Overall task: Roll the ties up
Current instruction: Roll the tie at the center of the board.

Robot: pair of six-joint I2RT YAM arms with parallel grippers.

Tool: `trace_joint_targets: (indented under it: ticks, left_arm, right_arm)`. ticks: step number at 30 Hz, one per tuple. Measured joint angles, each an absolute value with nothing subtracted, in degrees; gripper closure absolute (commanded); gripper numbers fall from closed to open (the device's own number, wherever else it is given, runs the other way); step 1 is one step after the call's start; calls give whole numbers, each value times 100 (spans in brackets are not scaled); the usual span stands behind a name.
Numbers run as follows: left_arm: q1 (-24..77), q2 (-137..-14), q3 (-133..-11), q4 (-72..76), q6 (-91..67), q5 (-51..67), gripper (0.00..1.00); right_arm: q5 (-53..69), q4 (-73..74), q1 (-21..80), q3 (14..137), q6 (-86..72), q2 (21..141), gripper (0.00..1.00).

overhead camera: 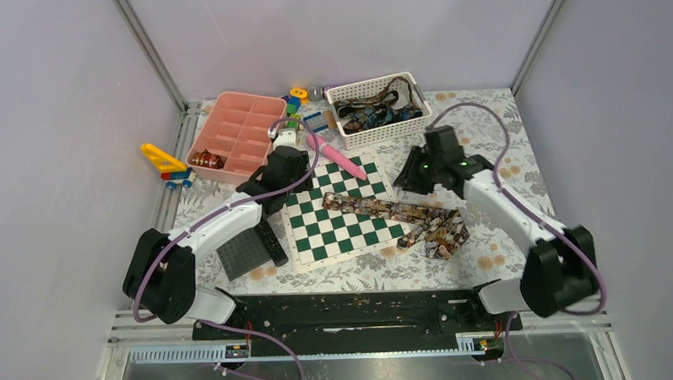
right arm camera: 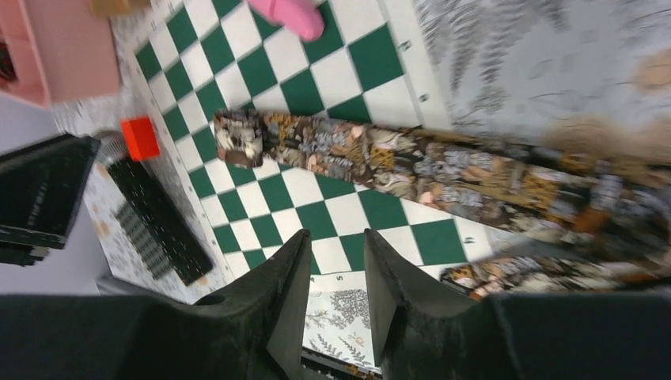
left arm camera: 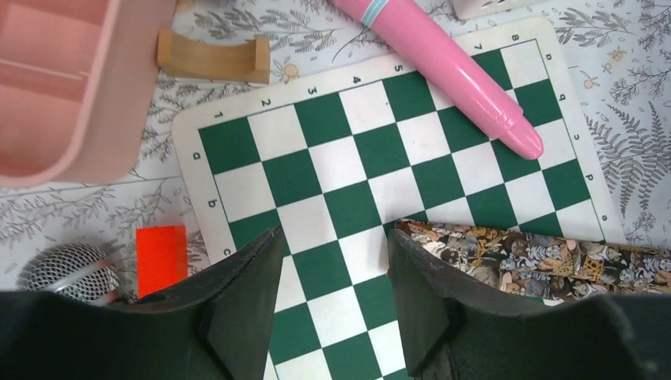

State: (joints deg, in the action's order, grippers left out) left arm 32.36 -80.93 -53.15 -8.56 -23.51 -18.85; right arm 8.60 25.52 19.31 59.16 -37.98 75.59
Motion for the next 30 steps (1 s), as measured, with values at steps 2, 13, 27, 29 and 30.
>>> trace_joint_targets:
  ticks: [2,13,27,29,30]
  left_arm:
    - [3205,-8093,-5190,-794,-2456,-1793,47]
    - [3151,-8093,-4934,-447,-2834,-1671,48]
    - [3079,-8119,-4910,-421,-2941,-1555,49]
    - [3063,-8160,-4910,-416,-2939,-1529,49]
    - [3059,-8195,-4910,-416,-2939,-1511,49]
  right_arm:
    - [996,2368,2187,5957,-3780,8053,66]
    - [1496,1920,2716,7199,-3660,10269,77]
    - [1680,1839,2797,7896,-3476,11174,81]
    - [1691,1837,2821,7902,-3446,11227,81]
    - [1708,1837,2834,7913,-3428,11260,81]
